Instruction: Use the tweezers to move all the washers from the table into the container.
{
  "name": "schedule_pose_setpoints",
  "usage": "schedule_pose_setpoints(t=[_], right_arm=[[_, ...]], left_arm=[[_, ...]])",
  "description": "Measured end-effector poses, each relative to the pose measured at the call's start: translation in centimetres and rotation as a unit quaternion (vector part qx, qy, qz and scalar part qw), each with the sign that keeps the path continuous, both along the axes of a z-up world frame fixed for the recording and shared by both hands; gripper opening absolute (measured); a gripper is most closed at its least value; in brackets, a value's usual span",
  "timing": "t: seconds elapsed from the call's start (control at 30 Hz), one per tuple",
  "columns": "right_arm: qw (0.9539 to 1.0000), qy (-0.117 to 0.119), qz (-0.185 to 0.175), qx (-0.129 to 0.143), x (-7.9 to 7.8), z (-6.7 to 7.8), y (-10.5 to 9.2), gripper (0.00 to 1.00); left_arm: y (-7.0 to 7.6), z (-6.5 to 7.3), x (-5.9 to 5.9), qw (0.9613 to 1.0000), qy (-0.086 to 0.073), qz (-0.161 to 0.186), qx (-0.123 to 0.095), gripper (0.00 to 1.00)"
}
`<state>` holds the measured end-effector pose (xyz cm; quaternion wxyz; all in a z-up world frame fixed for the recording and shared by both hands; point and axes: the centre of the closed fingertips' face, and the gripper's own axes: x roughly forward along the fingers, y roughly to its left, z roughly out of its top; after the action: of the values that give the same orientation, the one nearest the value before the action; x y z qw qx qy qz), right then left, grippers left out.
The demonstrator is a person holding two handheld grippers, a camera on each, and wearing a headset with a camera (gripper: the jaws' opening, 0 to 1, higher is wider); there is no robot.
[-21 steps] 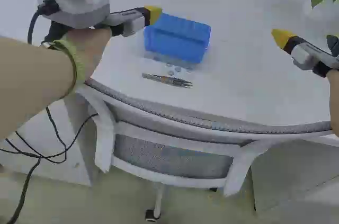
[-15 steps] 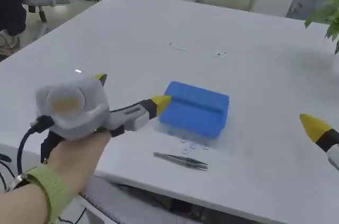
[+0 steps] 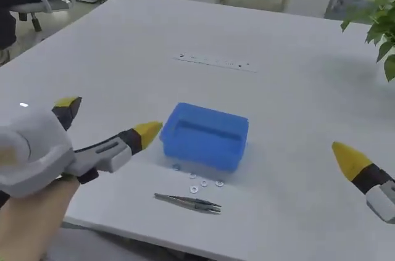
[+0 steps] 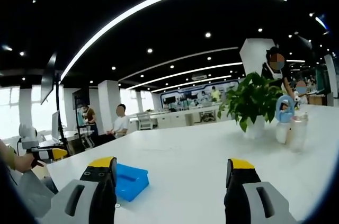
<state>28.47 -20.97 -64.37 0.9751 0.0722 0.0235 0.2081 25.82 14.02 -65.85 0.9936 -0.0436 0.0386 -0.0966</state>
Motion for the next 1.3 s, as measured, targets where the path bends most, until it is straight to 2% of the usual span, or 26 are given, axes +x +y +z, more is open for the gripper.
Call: schedule_pose_setpoints(t=[0.17, 0.23, 0.27, 0.3, 0.47, 0.57, 0.63, 0.7, 0.87, 0.93, 1.0, 1.1, 1.2, 1.27, 1.3], right_arm=[[0.9996, -0.012, -0.024, -0.012, 0.1, 0.3, -0.9, 0.85], [0.9993, -0.009, -0.033, -0.014, 0.1, 0.3, -1.2, 0.86], [0.9991, -0.005, -0.039, -0.015, 0.2, 0.1, -1.4, 0.86], [0.9988, -0.002, -0.046, -0.017, 0.2, 0.0, -1.7, 0.87], [0.9979, -0.007, -0.063, -0.009, 0.2, 0.3, -2.4, 0.89], [0.9979, -0.003, -0.063, -0.016, 0.3, 0.1, -2.2, 0.90], [0.9978, 0.000, -0.060, -0.027, 0.4, -0.1, -1.9, 0.90], [0.9978, 0.009, -0.050, -0.043, 0.4, -0.5, -1.3, 0.89], [0.9973, 0.023, -0.037, -0.059, 0.4, -1.2, -0.7, 0.89], [0.9959, 0.030, -0.036, -0.077, 0.4, -1.7, -0.7, 0.89], [0.9951, 0.035, -0.035, -0.085, 0.4, -1.9, -0.6, 0.90], [0.9933, 0.046, -0.031, -0.101, 0.3, -2.5, -0.5, 0.89], [0.9928, 0.051, -0.029, -0.105, 0.3, -2.7, -0.5, 0.89], [0.9909, 0.067, -0.026, -0.114, 0.2, -3.3, -0.6, 0.90], [0.9887, 0.080, -0.024, -0.124, 0.1, -3.8, -0.6, 0.90]], left_arm=[[0.0, 0.0, 0.0, 0.9999, 0.000, -0.008, -0.014, 0.96], [0.0, 0.0, -0.1, 0.9995, 0.003, -0.011, -0.028, 0.97], [0.0, 0.2, -0.1, 0.9992, -0.004, -0.012, -0.037, 0.97], [0.1, 0.4, -0.2, 0.9991, -0.008, -0.011, -0.039, 0.97], [0.4, 0.1, -0.1, 0.9988, 0.000, -0.006, -0.048, 0.97], [0.7, 0.2, -0.1, 0.9986, -0.004, -0.002, -0.053, 0.98], [1.0, 0.0, -0.1, 0.9985, 0.001, 0.002, -0.054, 0.98], [1.2, -0.5, 0.0, 0.9988, 0.012, 0.008, -0.046, 0.99], [1.1, -0.8, -0.1, 0.9996, 0.020, 0.005, -0.019, 0.99], [0.9, -1.0, -0.1, 0.9996, 0.026, -0.002, -0.014, 0.99], [0.7, -1.2, 0.0, 0.9994, 0.030, -0.008, -0.016, 0.99], [0.5, -1.5, -0.1, 0.9992, 0.038, -0.014, -0.006, 0.98], [0.4, -1.5, -0.2, 0.9991, 0.039, -0.018, 0.002, 0.97], [0.6, -1.5, -0.3, 0.9990, 0.040, -0.017, 0.010, 0.96], [0.5, -1.6, -0.3, 0.9989, 0.042, -0.018, 0.011, 0.92]])
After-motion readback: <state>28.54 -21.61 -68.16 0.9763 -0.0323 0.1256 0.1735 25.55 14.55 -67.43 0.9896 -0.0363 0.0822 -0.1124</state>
